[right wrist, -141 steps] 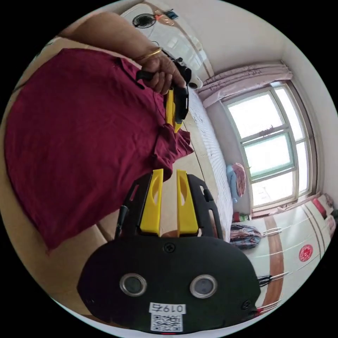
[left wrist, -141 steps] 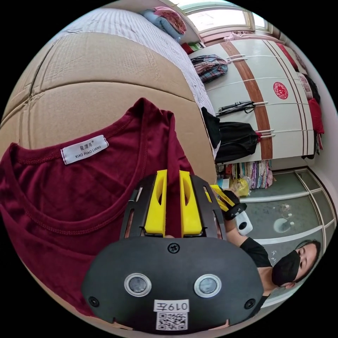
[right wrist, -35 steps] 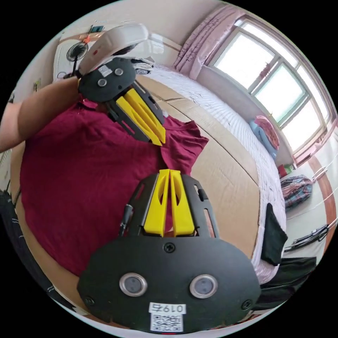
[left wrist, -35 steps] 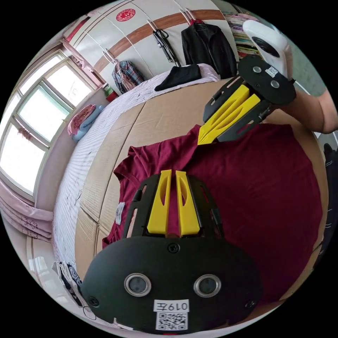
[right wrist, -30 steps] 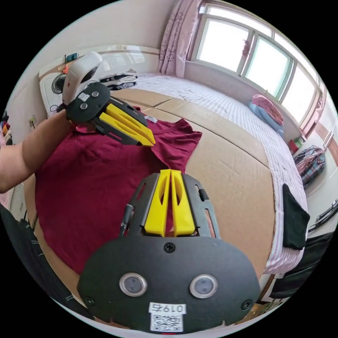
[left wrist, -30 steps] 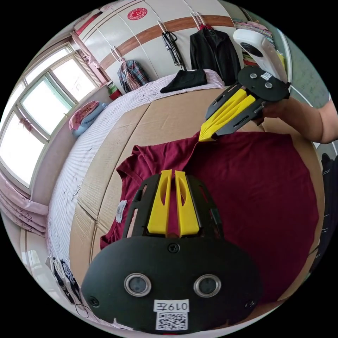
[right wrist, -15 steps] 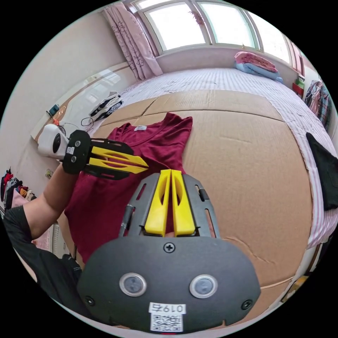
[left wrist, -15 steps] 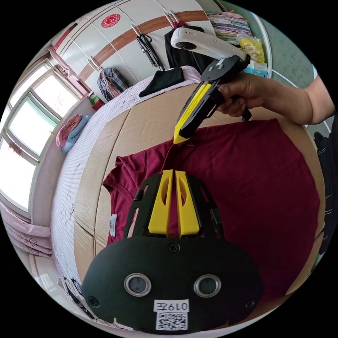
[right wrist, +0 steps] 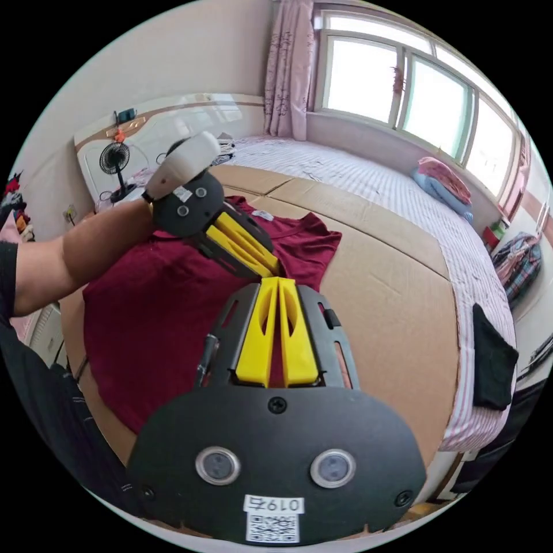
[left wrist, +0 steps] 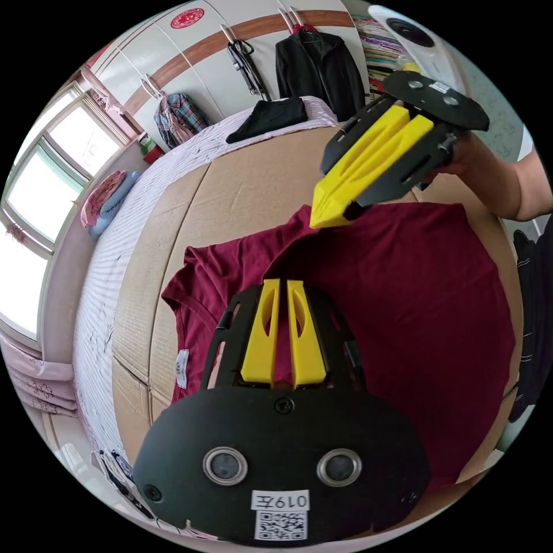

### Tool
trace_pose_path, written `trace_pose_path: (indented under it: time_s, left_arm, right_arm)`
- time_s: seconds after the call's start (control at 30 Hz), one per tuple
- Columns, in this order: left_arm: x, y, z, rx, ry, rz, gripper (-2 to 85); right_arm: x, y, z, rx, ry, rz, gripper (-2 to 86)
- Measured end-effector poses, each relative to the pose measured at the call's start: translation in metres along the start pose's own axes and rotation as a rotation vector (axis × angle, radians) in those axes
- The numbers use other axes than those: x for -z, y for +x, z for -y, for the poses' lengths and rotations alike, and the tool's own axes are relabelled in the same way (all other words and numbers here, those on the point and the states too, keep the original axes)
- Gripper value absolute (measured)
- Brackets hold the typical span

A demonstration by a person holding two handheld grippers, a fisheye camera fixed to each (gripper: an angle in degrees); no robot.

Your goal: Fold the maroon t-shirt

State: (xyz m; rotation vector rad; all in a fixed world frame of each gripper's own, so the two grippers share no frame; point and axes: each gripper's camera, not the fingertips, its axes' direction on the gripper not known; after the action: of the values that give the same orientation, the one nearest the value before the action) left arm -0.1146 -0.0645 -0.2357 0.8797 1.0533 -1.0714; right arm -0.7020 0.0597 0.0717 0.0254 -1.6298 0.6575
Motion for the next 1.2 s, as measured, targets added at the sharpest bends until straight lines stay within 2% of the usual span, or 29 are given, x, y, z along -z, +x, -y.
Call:
trace_pose_path:
  time_s: [0.27, 0.47, 0.77, 1.2]
  left_arm:
    - [0.015, -0.009, -0.009, 0.048, 0.024, -0.015, 1.4]
    - [0.035, -0.013, -0.018, 0.057, 0.066, -0.022, 1.2]
    - [0.039, -0.008, -0.034, -0.001, -0.02, -0.001, 1.1]
    - [0.068, -0.014, -0.075, 0.054, -0.003, -0.024, 0.7]
  right_arm:
    - [-0.084, -0.025, -0.014, 0.164, -0.114, -0.089, 4.1]
    - [-0.134, -0.032, -0.034, 0.218, -0.132, -0.244, 2.6]
    - [-0.206, -0.042, -0.066, 0.341, -0.128, -0.422, 1.8]
    - [-0.299, -0.016, -0.108, 0.419, -0.161, -0.48, -0.8]
